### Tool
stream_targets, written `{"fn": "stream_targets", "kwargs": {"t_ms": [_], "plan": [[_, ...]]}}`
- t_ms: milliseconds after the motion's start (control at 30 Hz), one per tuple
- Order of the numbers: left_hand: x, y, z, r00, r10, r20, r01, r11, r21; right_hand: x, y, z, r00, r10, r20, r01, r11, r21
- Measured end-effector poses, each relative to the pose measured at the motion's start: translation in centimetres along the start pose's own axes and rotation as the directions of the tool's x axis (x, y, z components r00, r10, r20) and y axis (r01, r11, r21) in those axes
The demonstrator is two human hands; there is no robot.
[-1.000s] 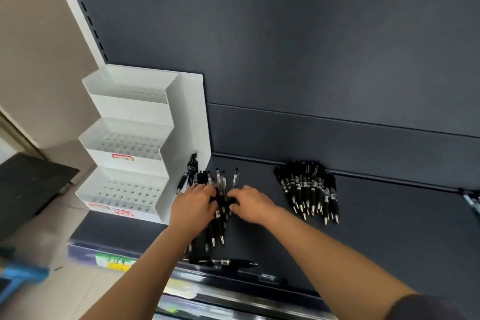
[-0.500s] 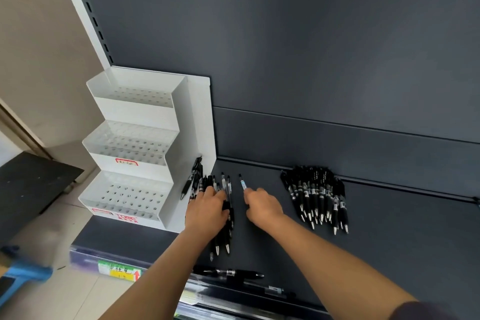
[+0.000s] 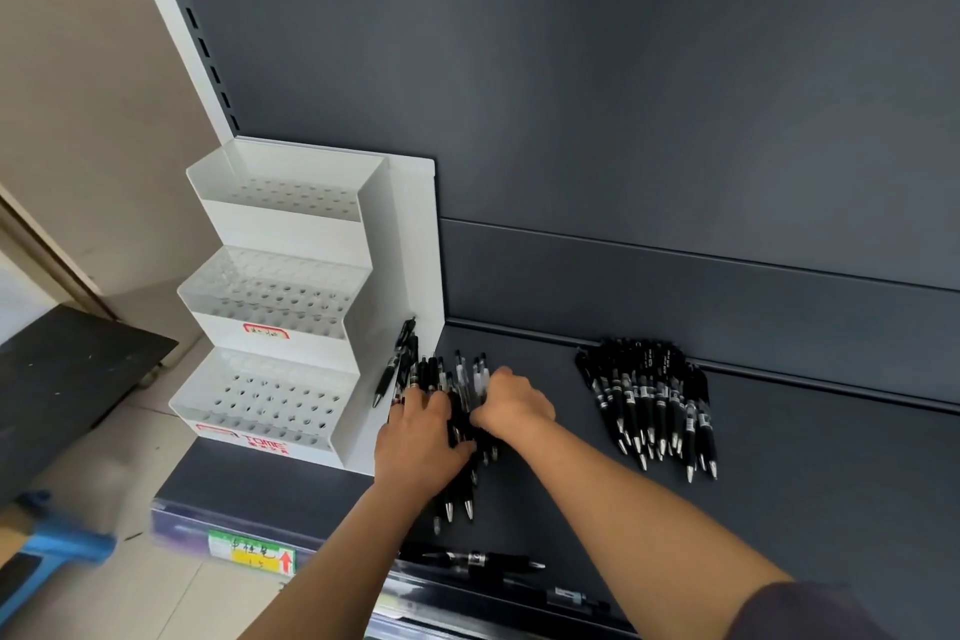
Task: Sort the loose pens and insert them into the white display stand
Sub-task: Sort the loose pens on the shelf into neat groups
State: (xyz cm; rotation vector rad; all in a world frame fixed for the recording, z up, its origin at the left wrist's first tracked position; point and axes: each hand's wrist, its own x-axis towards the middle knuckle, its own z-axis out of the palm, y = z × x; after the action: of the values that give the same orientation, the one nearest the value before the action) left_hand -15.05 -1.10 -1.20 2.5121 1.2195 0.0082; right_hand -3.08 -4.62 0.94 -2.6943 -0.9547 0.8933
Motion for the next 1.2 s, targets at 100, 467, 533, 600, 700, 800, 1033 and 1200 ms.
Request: {"fn": "stream_targets", "kwargs": {"t_ms": [100, 467, 533, 600, 700, 800, 1033, 1200], "plan": [[-0.2, 0.4, 0.3, 1.000, -0.001, 0.015, 0.000, 0.998, 0.063, -0.2, 0.2, -0.2, 1.000, -0.015, 0.024, 0.018, 0.991, -0.133], [0.1, 2.0, 0.3, 0.998, -0.018, 0.056, 0.007, 0.984, 0.177, -1.2, 2.9, 0.4, 0.999, -0.040, 0.002, 0.038, 0.950, -0.310], [0.1, 1.9, 0.3, 0.999, -0.026, 0.048, 0.020, 0.992, 0.125, -1.4, 3.5, 0.5, 0.998, -0.053, -0.029, 0.044, 0.967, -0.250], [0.2, 2.0, 0.2, 1.000, 0.006, -0.001, -0.006, 0.996, 0.086, -1.6, 4.2, 0.1, 0.996, -0.054, -0.077, 0.040, 0.983, -0.181], [0.7, 3.1, 0.0, 0.992, 0.075, -0.100, -0.065, 0.994, 0.093, -2.0, 5.5, -0.9, 0.985, -0.048, -0.165, 0.036, 0.996, -0.078], [1.6, 5.1, -0.1, 0.987, 0.120, -0.105, -0.106, 0.986, 0.125, -2.4, 7.2, -2.2, 0.975, -0.023, -0.221, 0.022, 1.000, -0.006], [3.6, 10.1, 1.5, 0.984, 0.138, 0.113, -0.134, 0.990, -0.049, -3.2, 10.7, -4.4, 0.959, 0.053, -0.280, -0.018, 0.992, 0.128], [5.1, 12.0, 2.5, 0.981, 0.132, 0.145, -0.128, 0.991, -0.036, -3.7, 12.4, -5.1, 0.965, 0.072, -0.251, -0.033, 0.987, 0.157]]}}
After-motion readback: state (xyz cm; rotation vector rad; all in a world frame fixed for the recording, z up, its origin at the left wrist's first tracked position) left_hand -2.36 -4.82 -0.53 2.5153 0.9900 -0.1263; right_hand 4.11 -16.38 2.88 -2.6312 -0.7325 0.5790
